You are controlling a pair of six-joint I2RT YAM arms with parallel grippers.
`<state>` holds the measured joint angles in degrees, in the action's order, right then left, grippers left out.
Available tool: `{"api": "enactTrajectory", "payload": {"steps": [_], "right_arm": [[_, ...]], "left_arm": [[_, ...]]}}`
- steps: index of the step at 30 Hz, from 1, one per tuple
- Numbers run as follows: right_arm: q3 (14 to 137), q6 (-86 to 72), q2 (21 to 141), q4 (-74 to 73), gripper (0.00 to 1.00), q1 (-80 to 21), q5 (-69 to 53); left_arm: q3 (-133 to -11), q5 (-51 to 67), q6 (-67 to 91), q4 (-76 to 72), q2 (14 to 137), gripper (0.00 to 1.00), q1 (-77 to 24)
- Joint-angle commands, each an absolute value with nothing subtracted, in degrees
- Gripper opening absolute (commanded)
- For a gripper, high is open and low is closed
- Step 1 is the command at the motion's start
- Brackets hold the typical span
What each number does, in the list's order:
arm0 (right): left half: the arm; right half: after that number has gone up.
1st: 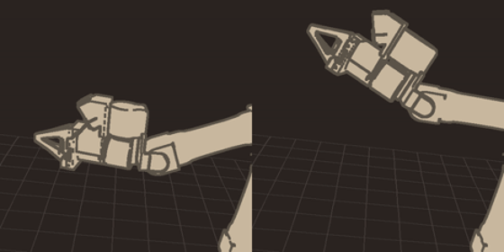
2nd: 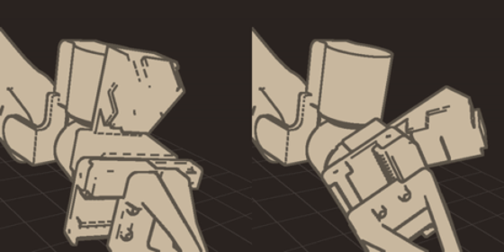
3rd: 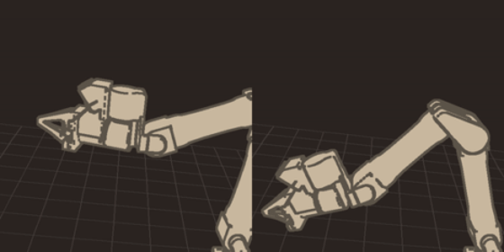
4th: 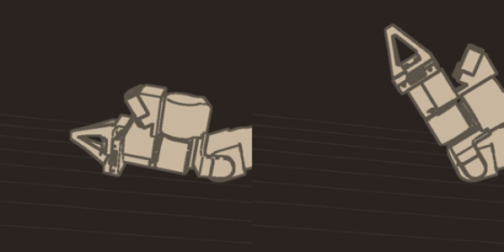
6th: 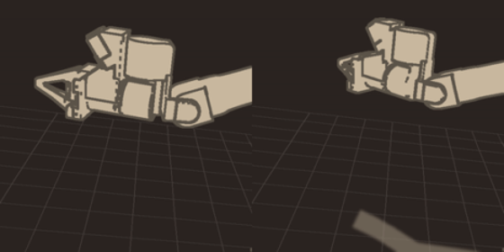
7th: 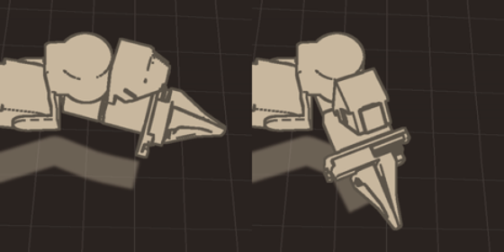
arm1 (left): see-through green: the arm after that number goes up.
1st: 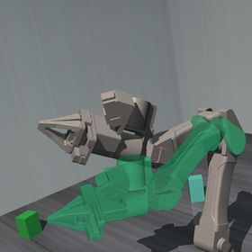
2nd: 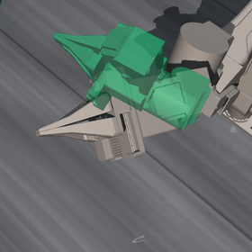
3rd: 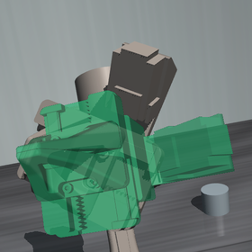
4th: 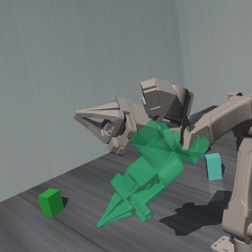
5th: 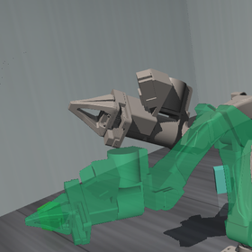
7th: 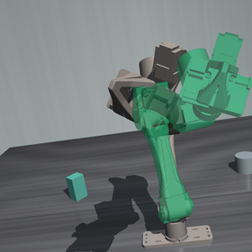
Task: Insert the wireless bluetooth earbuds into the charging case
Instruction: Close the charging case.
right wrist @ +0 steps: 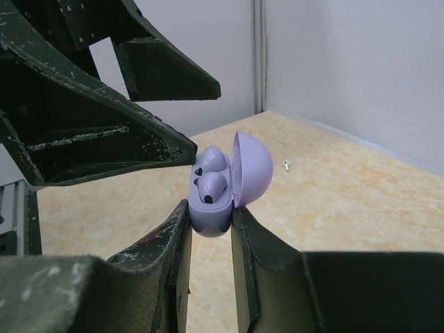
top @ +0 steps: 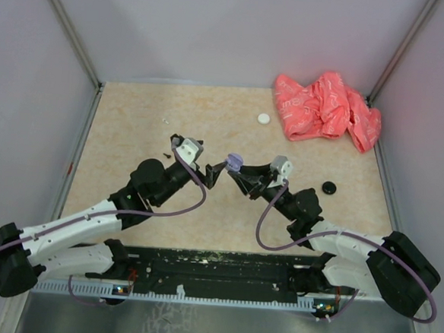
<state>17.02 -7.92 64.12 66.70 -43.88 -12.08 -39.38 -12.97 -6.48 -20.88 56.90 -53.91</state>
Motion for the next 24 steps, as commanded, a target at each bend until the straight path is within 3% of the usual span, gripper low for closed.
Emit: {"api": "enactTrajectory", "payload": {"steps": [1,9,18,24], "right_arm": [[18.02,-8.17,62.41,70.66,0.0,-44.21,-13.4],[18.47,-7.94,62.46,68.92,0.0,-44.21,-15.5],[19.69,-6.19,62.4,65.72,0.0,-43.47,-19.55],[21.8,-4.99,62.71,63.15,0.0,-43.42,-24.3]], "left_arm": [[-39.44,-16.08,-5.06,-20.86,55.72,0.95,-53.83],[-40.43,-11.7,-2.48,-17.75,54.74,0.99,-51.82],[-43.06,19.58,5.13,-10.23,52.12,1.0,-38.02],[-44.42,34.04,3.33,-10.16,52.97,1.0,-36.47]]}}
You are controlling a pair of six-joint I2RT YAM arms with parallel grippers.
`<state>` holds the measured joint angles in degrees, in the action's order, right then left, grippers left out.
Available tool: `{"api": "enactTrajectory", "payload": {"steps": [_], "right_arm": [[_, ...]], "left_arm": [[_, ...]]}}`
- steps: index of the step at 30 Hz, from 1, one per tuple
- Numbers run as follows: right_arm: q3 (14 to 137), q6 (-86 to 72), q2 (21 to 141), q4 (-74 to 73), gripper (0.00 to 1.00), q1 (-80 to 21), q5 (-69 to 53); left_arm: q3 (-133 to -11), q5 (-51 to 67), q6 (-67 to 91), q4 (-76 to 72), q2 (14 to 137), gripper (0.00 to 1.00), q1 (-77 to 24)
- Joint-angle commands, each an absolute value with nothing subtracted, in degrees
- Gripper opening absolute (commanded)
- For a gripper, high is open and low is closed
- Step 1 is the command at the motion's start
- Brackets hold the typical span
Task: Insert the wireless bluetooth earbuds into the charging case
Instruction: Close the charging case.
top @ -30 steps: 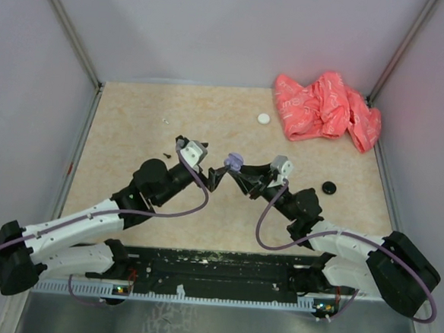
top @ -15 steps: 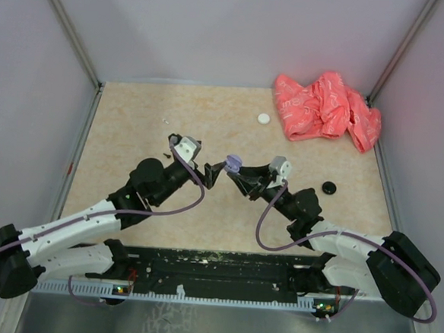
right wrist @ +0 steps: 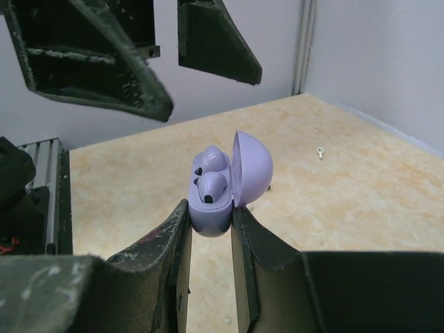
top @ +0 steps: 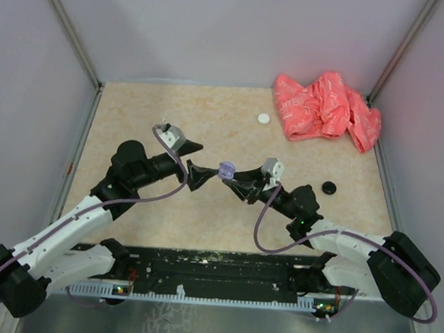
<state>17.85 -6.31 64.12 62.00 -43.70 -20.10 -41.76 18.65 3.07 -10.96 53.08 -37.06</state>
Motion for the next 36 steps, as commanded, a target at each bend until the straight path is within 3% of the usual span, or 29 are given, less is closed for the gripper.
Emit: {"api": "enactTrajectory", "payload": {"steps": [1,9,36], "right_arm": [[21.92,-4.96,62.78,63.19,0.0,-43.45,-24.66],[23.54,-4.74,63.08,63.47,0.0,-43.43,-28.74],[22.94,-6.61,65.87,64.82,0.0,-43.47,-25.77]], "left_arm": [[-44.92,36.01,3.1,-9.86,53.43,1.0,-36.21],[-47.04,46.06,3.19,-10.92,58.72,1.0,-35.2],[-45.52,59.54,5.04,-17.8,60.23,0.91,-35.16]]}}
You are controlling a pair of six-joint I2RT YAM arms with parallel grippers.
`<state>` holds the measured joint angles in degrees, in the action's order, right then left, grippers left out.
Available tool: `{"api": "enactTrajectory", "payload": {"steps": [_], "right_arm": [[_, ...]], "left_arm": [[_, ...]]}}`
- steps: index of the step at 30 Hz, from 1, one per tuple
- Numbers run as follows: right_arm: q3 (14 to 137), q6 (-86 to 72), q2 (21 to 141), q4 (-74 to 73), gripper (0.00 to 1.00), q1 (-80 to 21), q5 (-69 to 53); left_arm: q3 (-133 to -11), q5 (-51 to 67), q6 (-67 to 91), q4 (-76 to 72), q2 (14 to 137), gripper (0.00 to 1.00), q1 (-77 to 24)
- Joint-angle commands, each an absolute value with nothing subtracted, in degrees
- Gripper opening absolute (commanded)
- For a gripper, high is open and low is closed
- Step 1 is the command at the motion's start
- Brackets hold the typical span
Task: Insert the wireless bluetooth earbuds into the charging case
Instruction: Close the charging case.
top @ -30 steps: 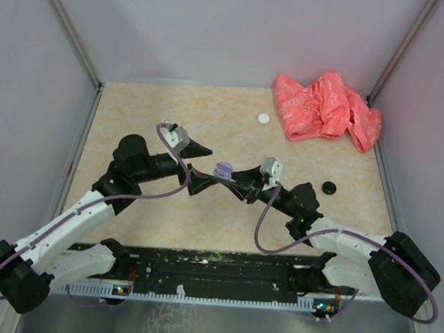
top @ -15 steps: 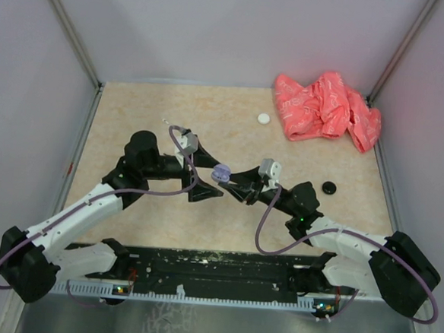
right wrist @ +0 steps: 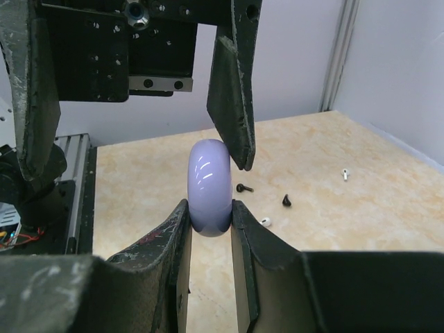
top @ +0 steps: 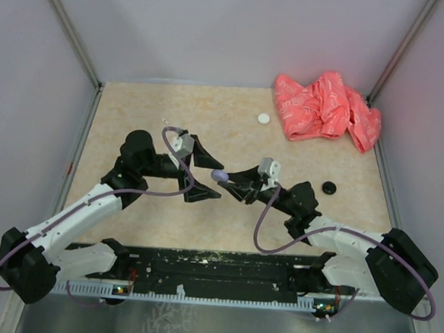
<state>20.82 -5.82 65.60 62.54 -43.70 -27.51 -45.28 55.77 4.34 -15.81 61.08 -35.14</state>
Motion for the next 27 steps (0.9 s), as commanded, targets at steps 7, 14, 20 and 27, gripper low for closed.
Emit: {"api": "enactTrajectory", "payload": {"steps": [7,14,20,27], "right_arm": [[23.22,-9.85,66.51,63.63,0.0,-42.25,-24.18],[25.84,-17.18,67.83,55.92,0.0,-40.22,-20.91],[29.64,-21.09,68.01,39.78,0.0,-37.35,-15.27],[33.94,-30.29,71.44,25.95,0.0,-28.09,-16.27]], "left_arm": [[-46.03,51.71,1.78,-11.57,57.73,0.94,-35.07],[-46.7,22.59,-1.1,-2.32,54.26,1.0,-34.98],[-47.17,1.1,-4.87,2.98,52.31,0.99,-34.98],[-46.19,-11.84,-6.14,5.53,52.03,1.0,-34.02]]}}
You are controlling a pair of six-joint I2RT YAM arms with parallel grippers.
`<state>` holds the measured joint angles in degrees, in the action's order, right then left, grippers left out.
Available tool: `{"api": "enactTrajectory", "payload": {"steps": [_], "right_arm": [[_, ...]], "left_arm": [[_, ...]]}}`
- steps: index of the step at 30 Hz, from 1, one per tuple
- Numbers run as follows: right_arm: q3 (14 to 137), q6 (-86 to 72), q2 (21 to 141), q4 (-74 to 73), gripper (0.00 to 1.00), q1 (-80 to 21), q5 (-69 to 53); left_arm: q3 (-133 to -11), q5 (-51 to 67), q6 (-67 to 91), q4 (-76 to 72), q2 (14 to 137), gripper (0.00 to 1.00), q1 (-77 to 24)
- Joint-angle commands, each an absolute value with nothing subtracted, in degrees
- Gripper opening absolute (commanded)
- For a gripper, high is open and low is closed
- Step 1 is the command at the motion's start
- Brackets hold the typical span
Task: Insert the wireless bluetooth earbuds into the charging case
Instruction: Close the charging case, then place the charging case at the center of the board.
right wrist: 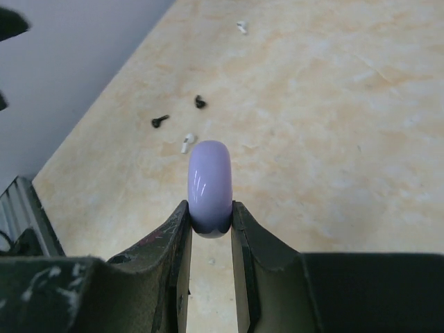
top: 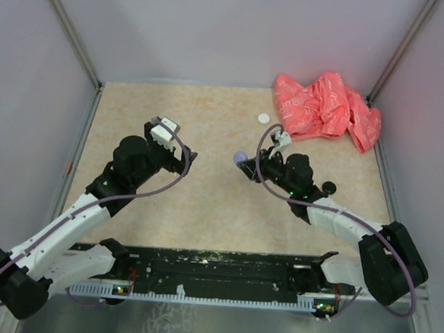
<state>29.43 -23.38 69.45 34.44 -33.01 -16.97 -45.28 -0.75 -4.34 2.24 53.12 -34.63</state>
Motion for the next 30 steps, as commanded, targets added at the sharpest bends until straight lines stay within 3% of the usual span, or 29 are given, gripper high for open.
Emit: {"api": "enactTrajectory", "payload": {"steps": [1,10,14,23,30], "right_arm": [[34.27,-31.25,72.24,24.76,0.0,-26.71,-16.43],[36.22,-38.11,83.03,22.79,0.0,-13.42,-21.33],[38.96,-39.97,89.2,22.94,0.0,-8.74,-26.53],[47.45,-39.46,102.05,20.45,0.0,-6.97,-28.58],[50.09,-39.73,105.67,16.21,0.1,-5.61,-28.71]], "left_arm": [[-45.75,-13.14,-6.89,5.42,51.58,1.0,-33.89],[-45.26,-21.6,-7.19,7.25,51.79,1.0,-32.29],[-46.53,-19.39,-4.32,9.58,53.09,1.0,-29.52],[-46.44,-12.86,-1.76,9.52,52.01,1.0,-24.99],[-45.93,-11.91,-1.76,9.14,51.42,1.0,-24.08]]}}
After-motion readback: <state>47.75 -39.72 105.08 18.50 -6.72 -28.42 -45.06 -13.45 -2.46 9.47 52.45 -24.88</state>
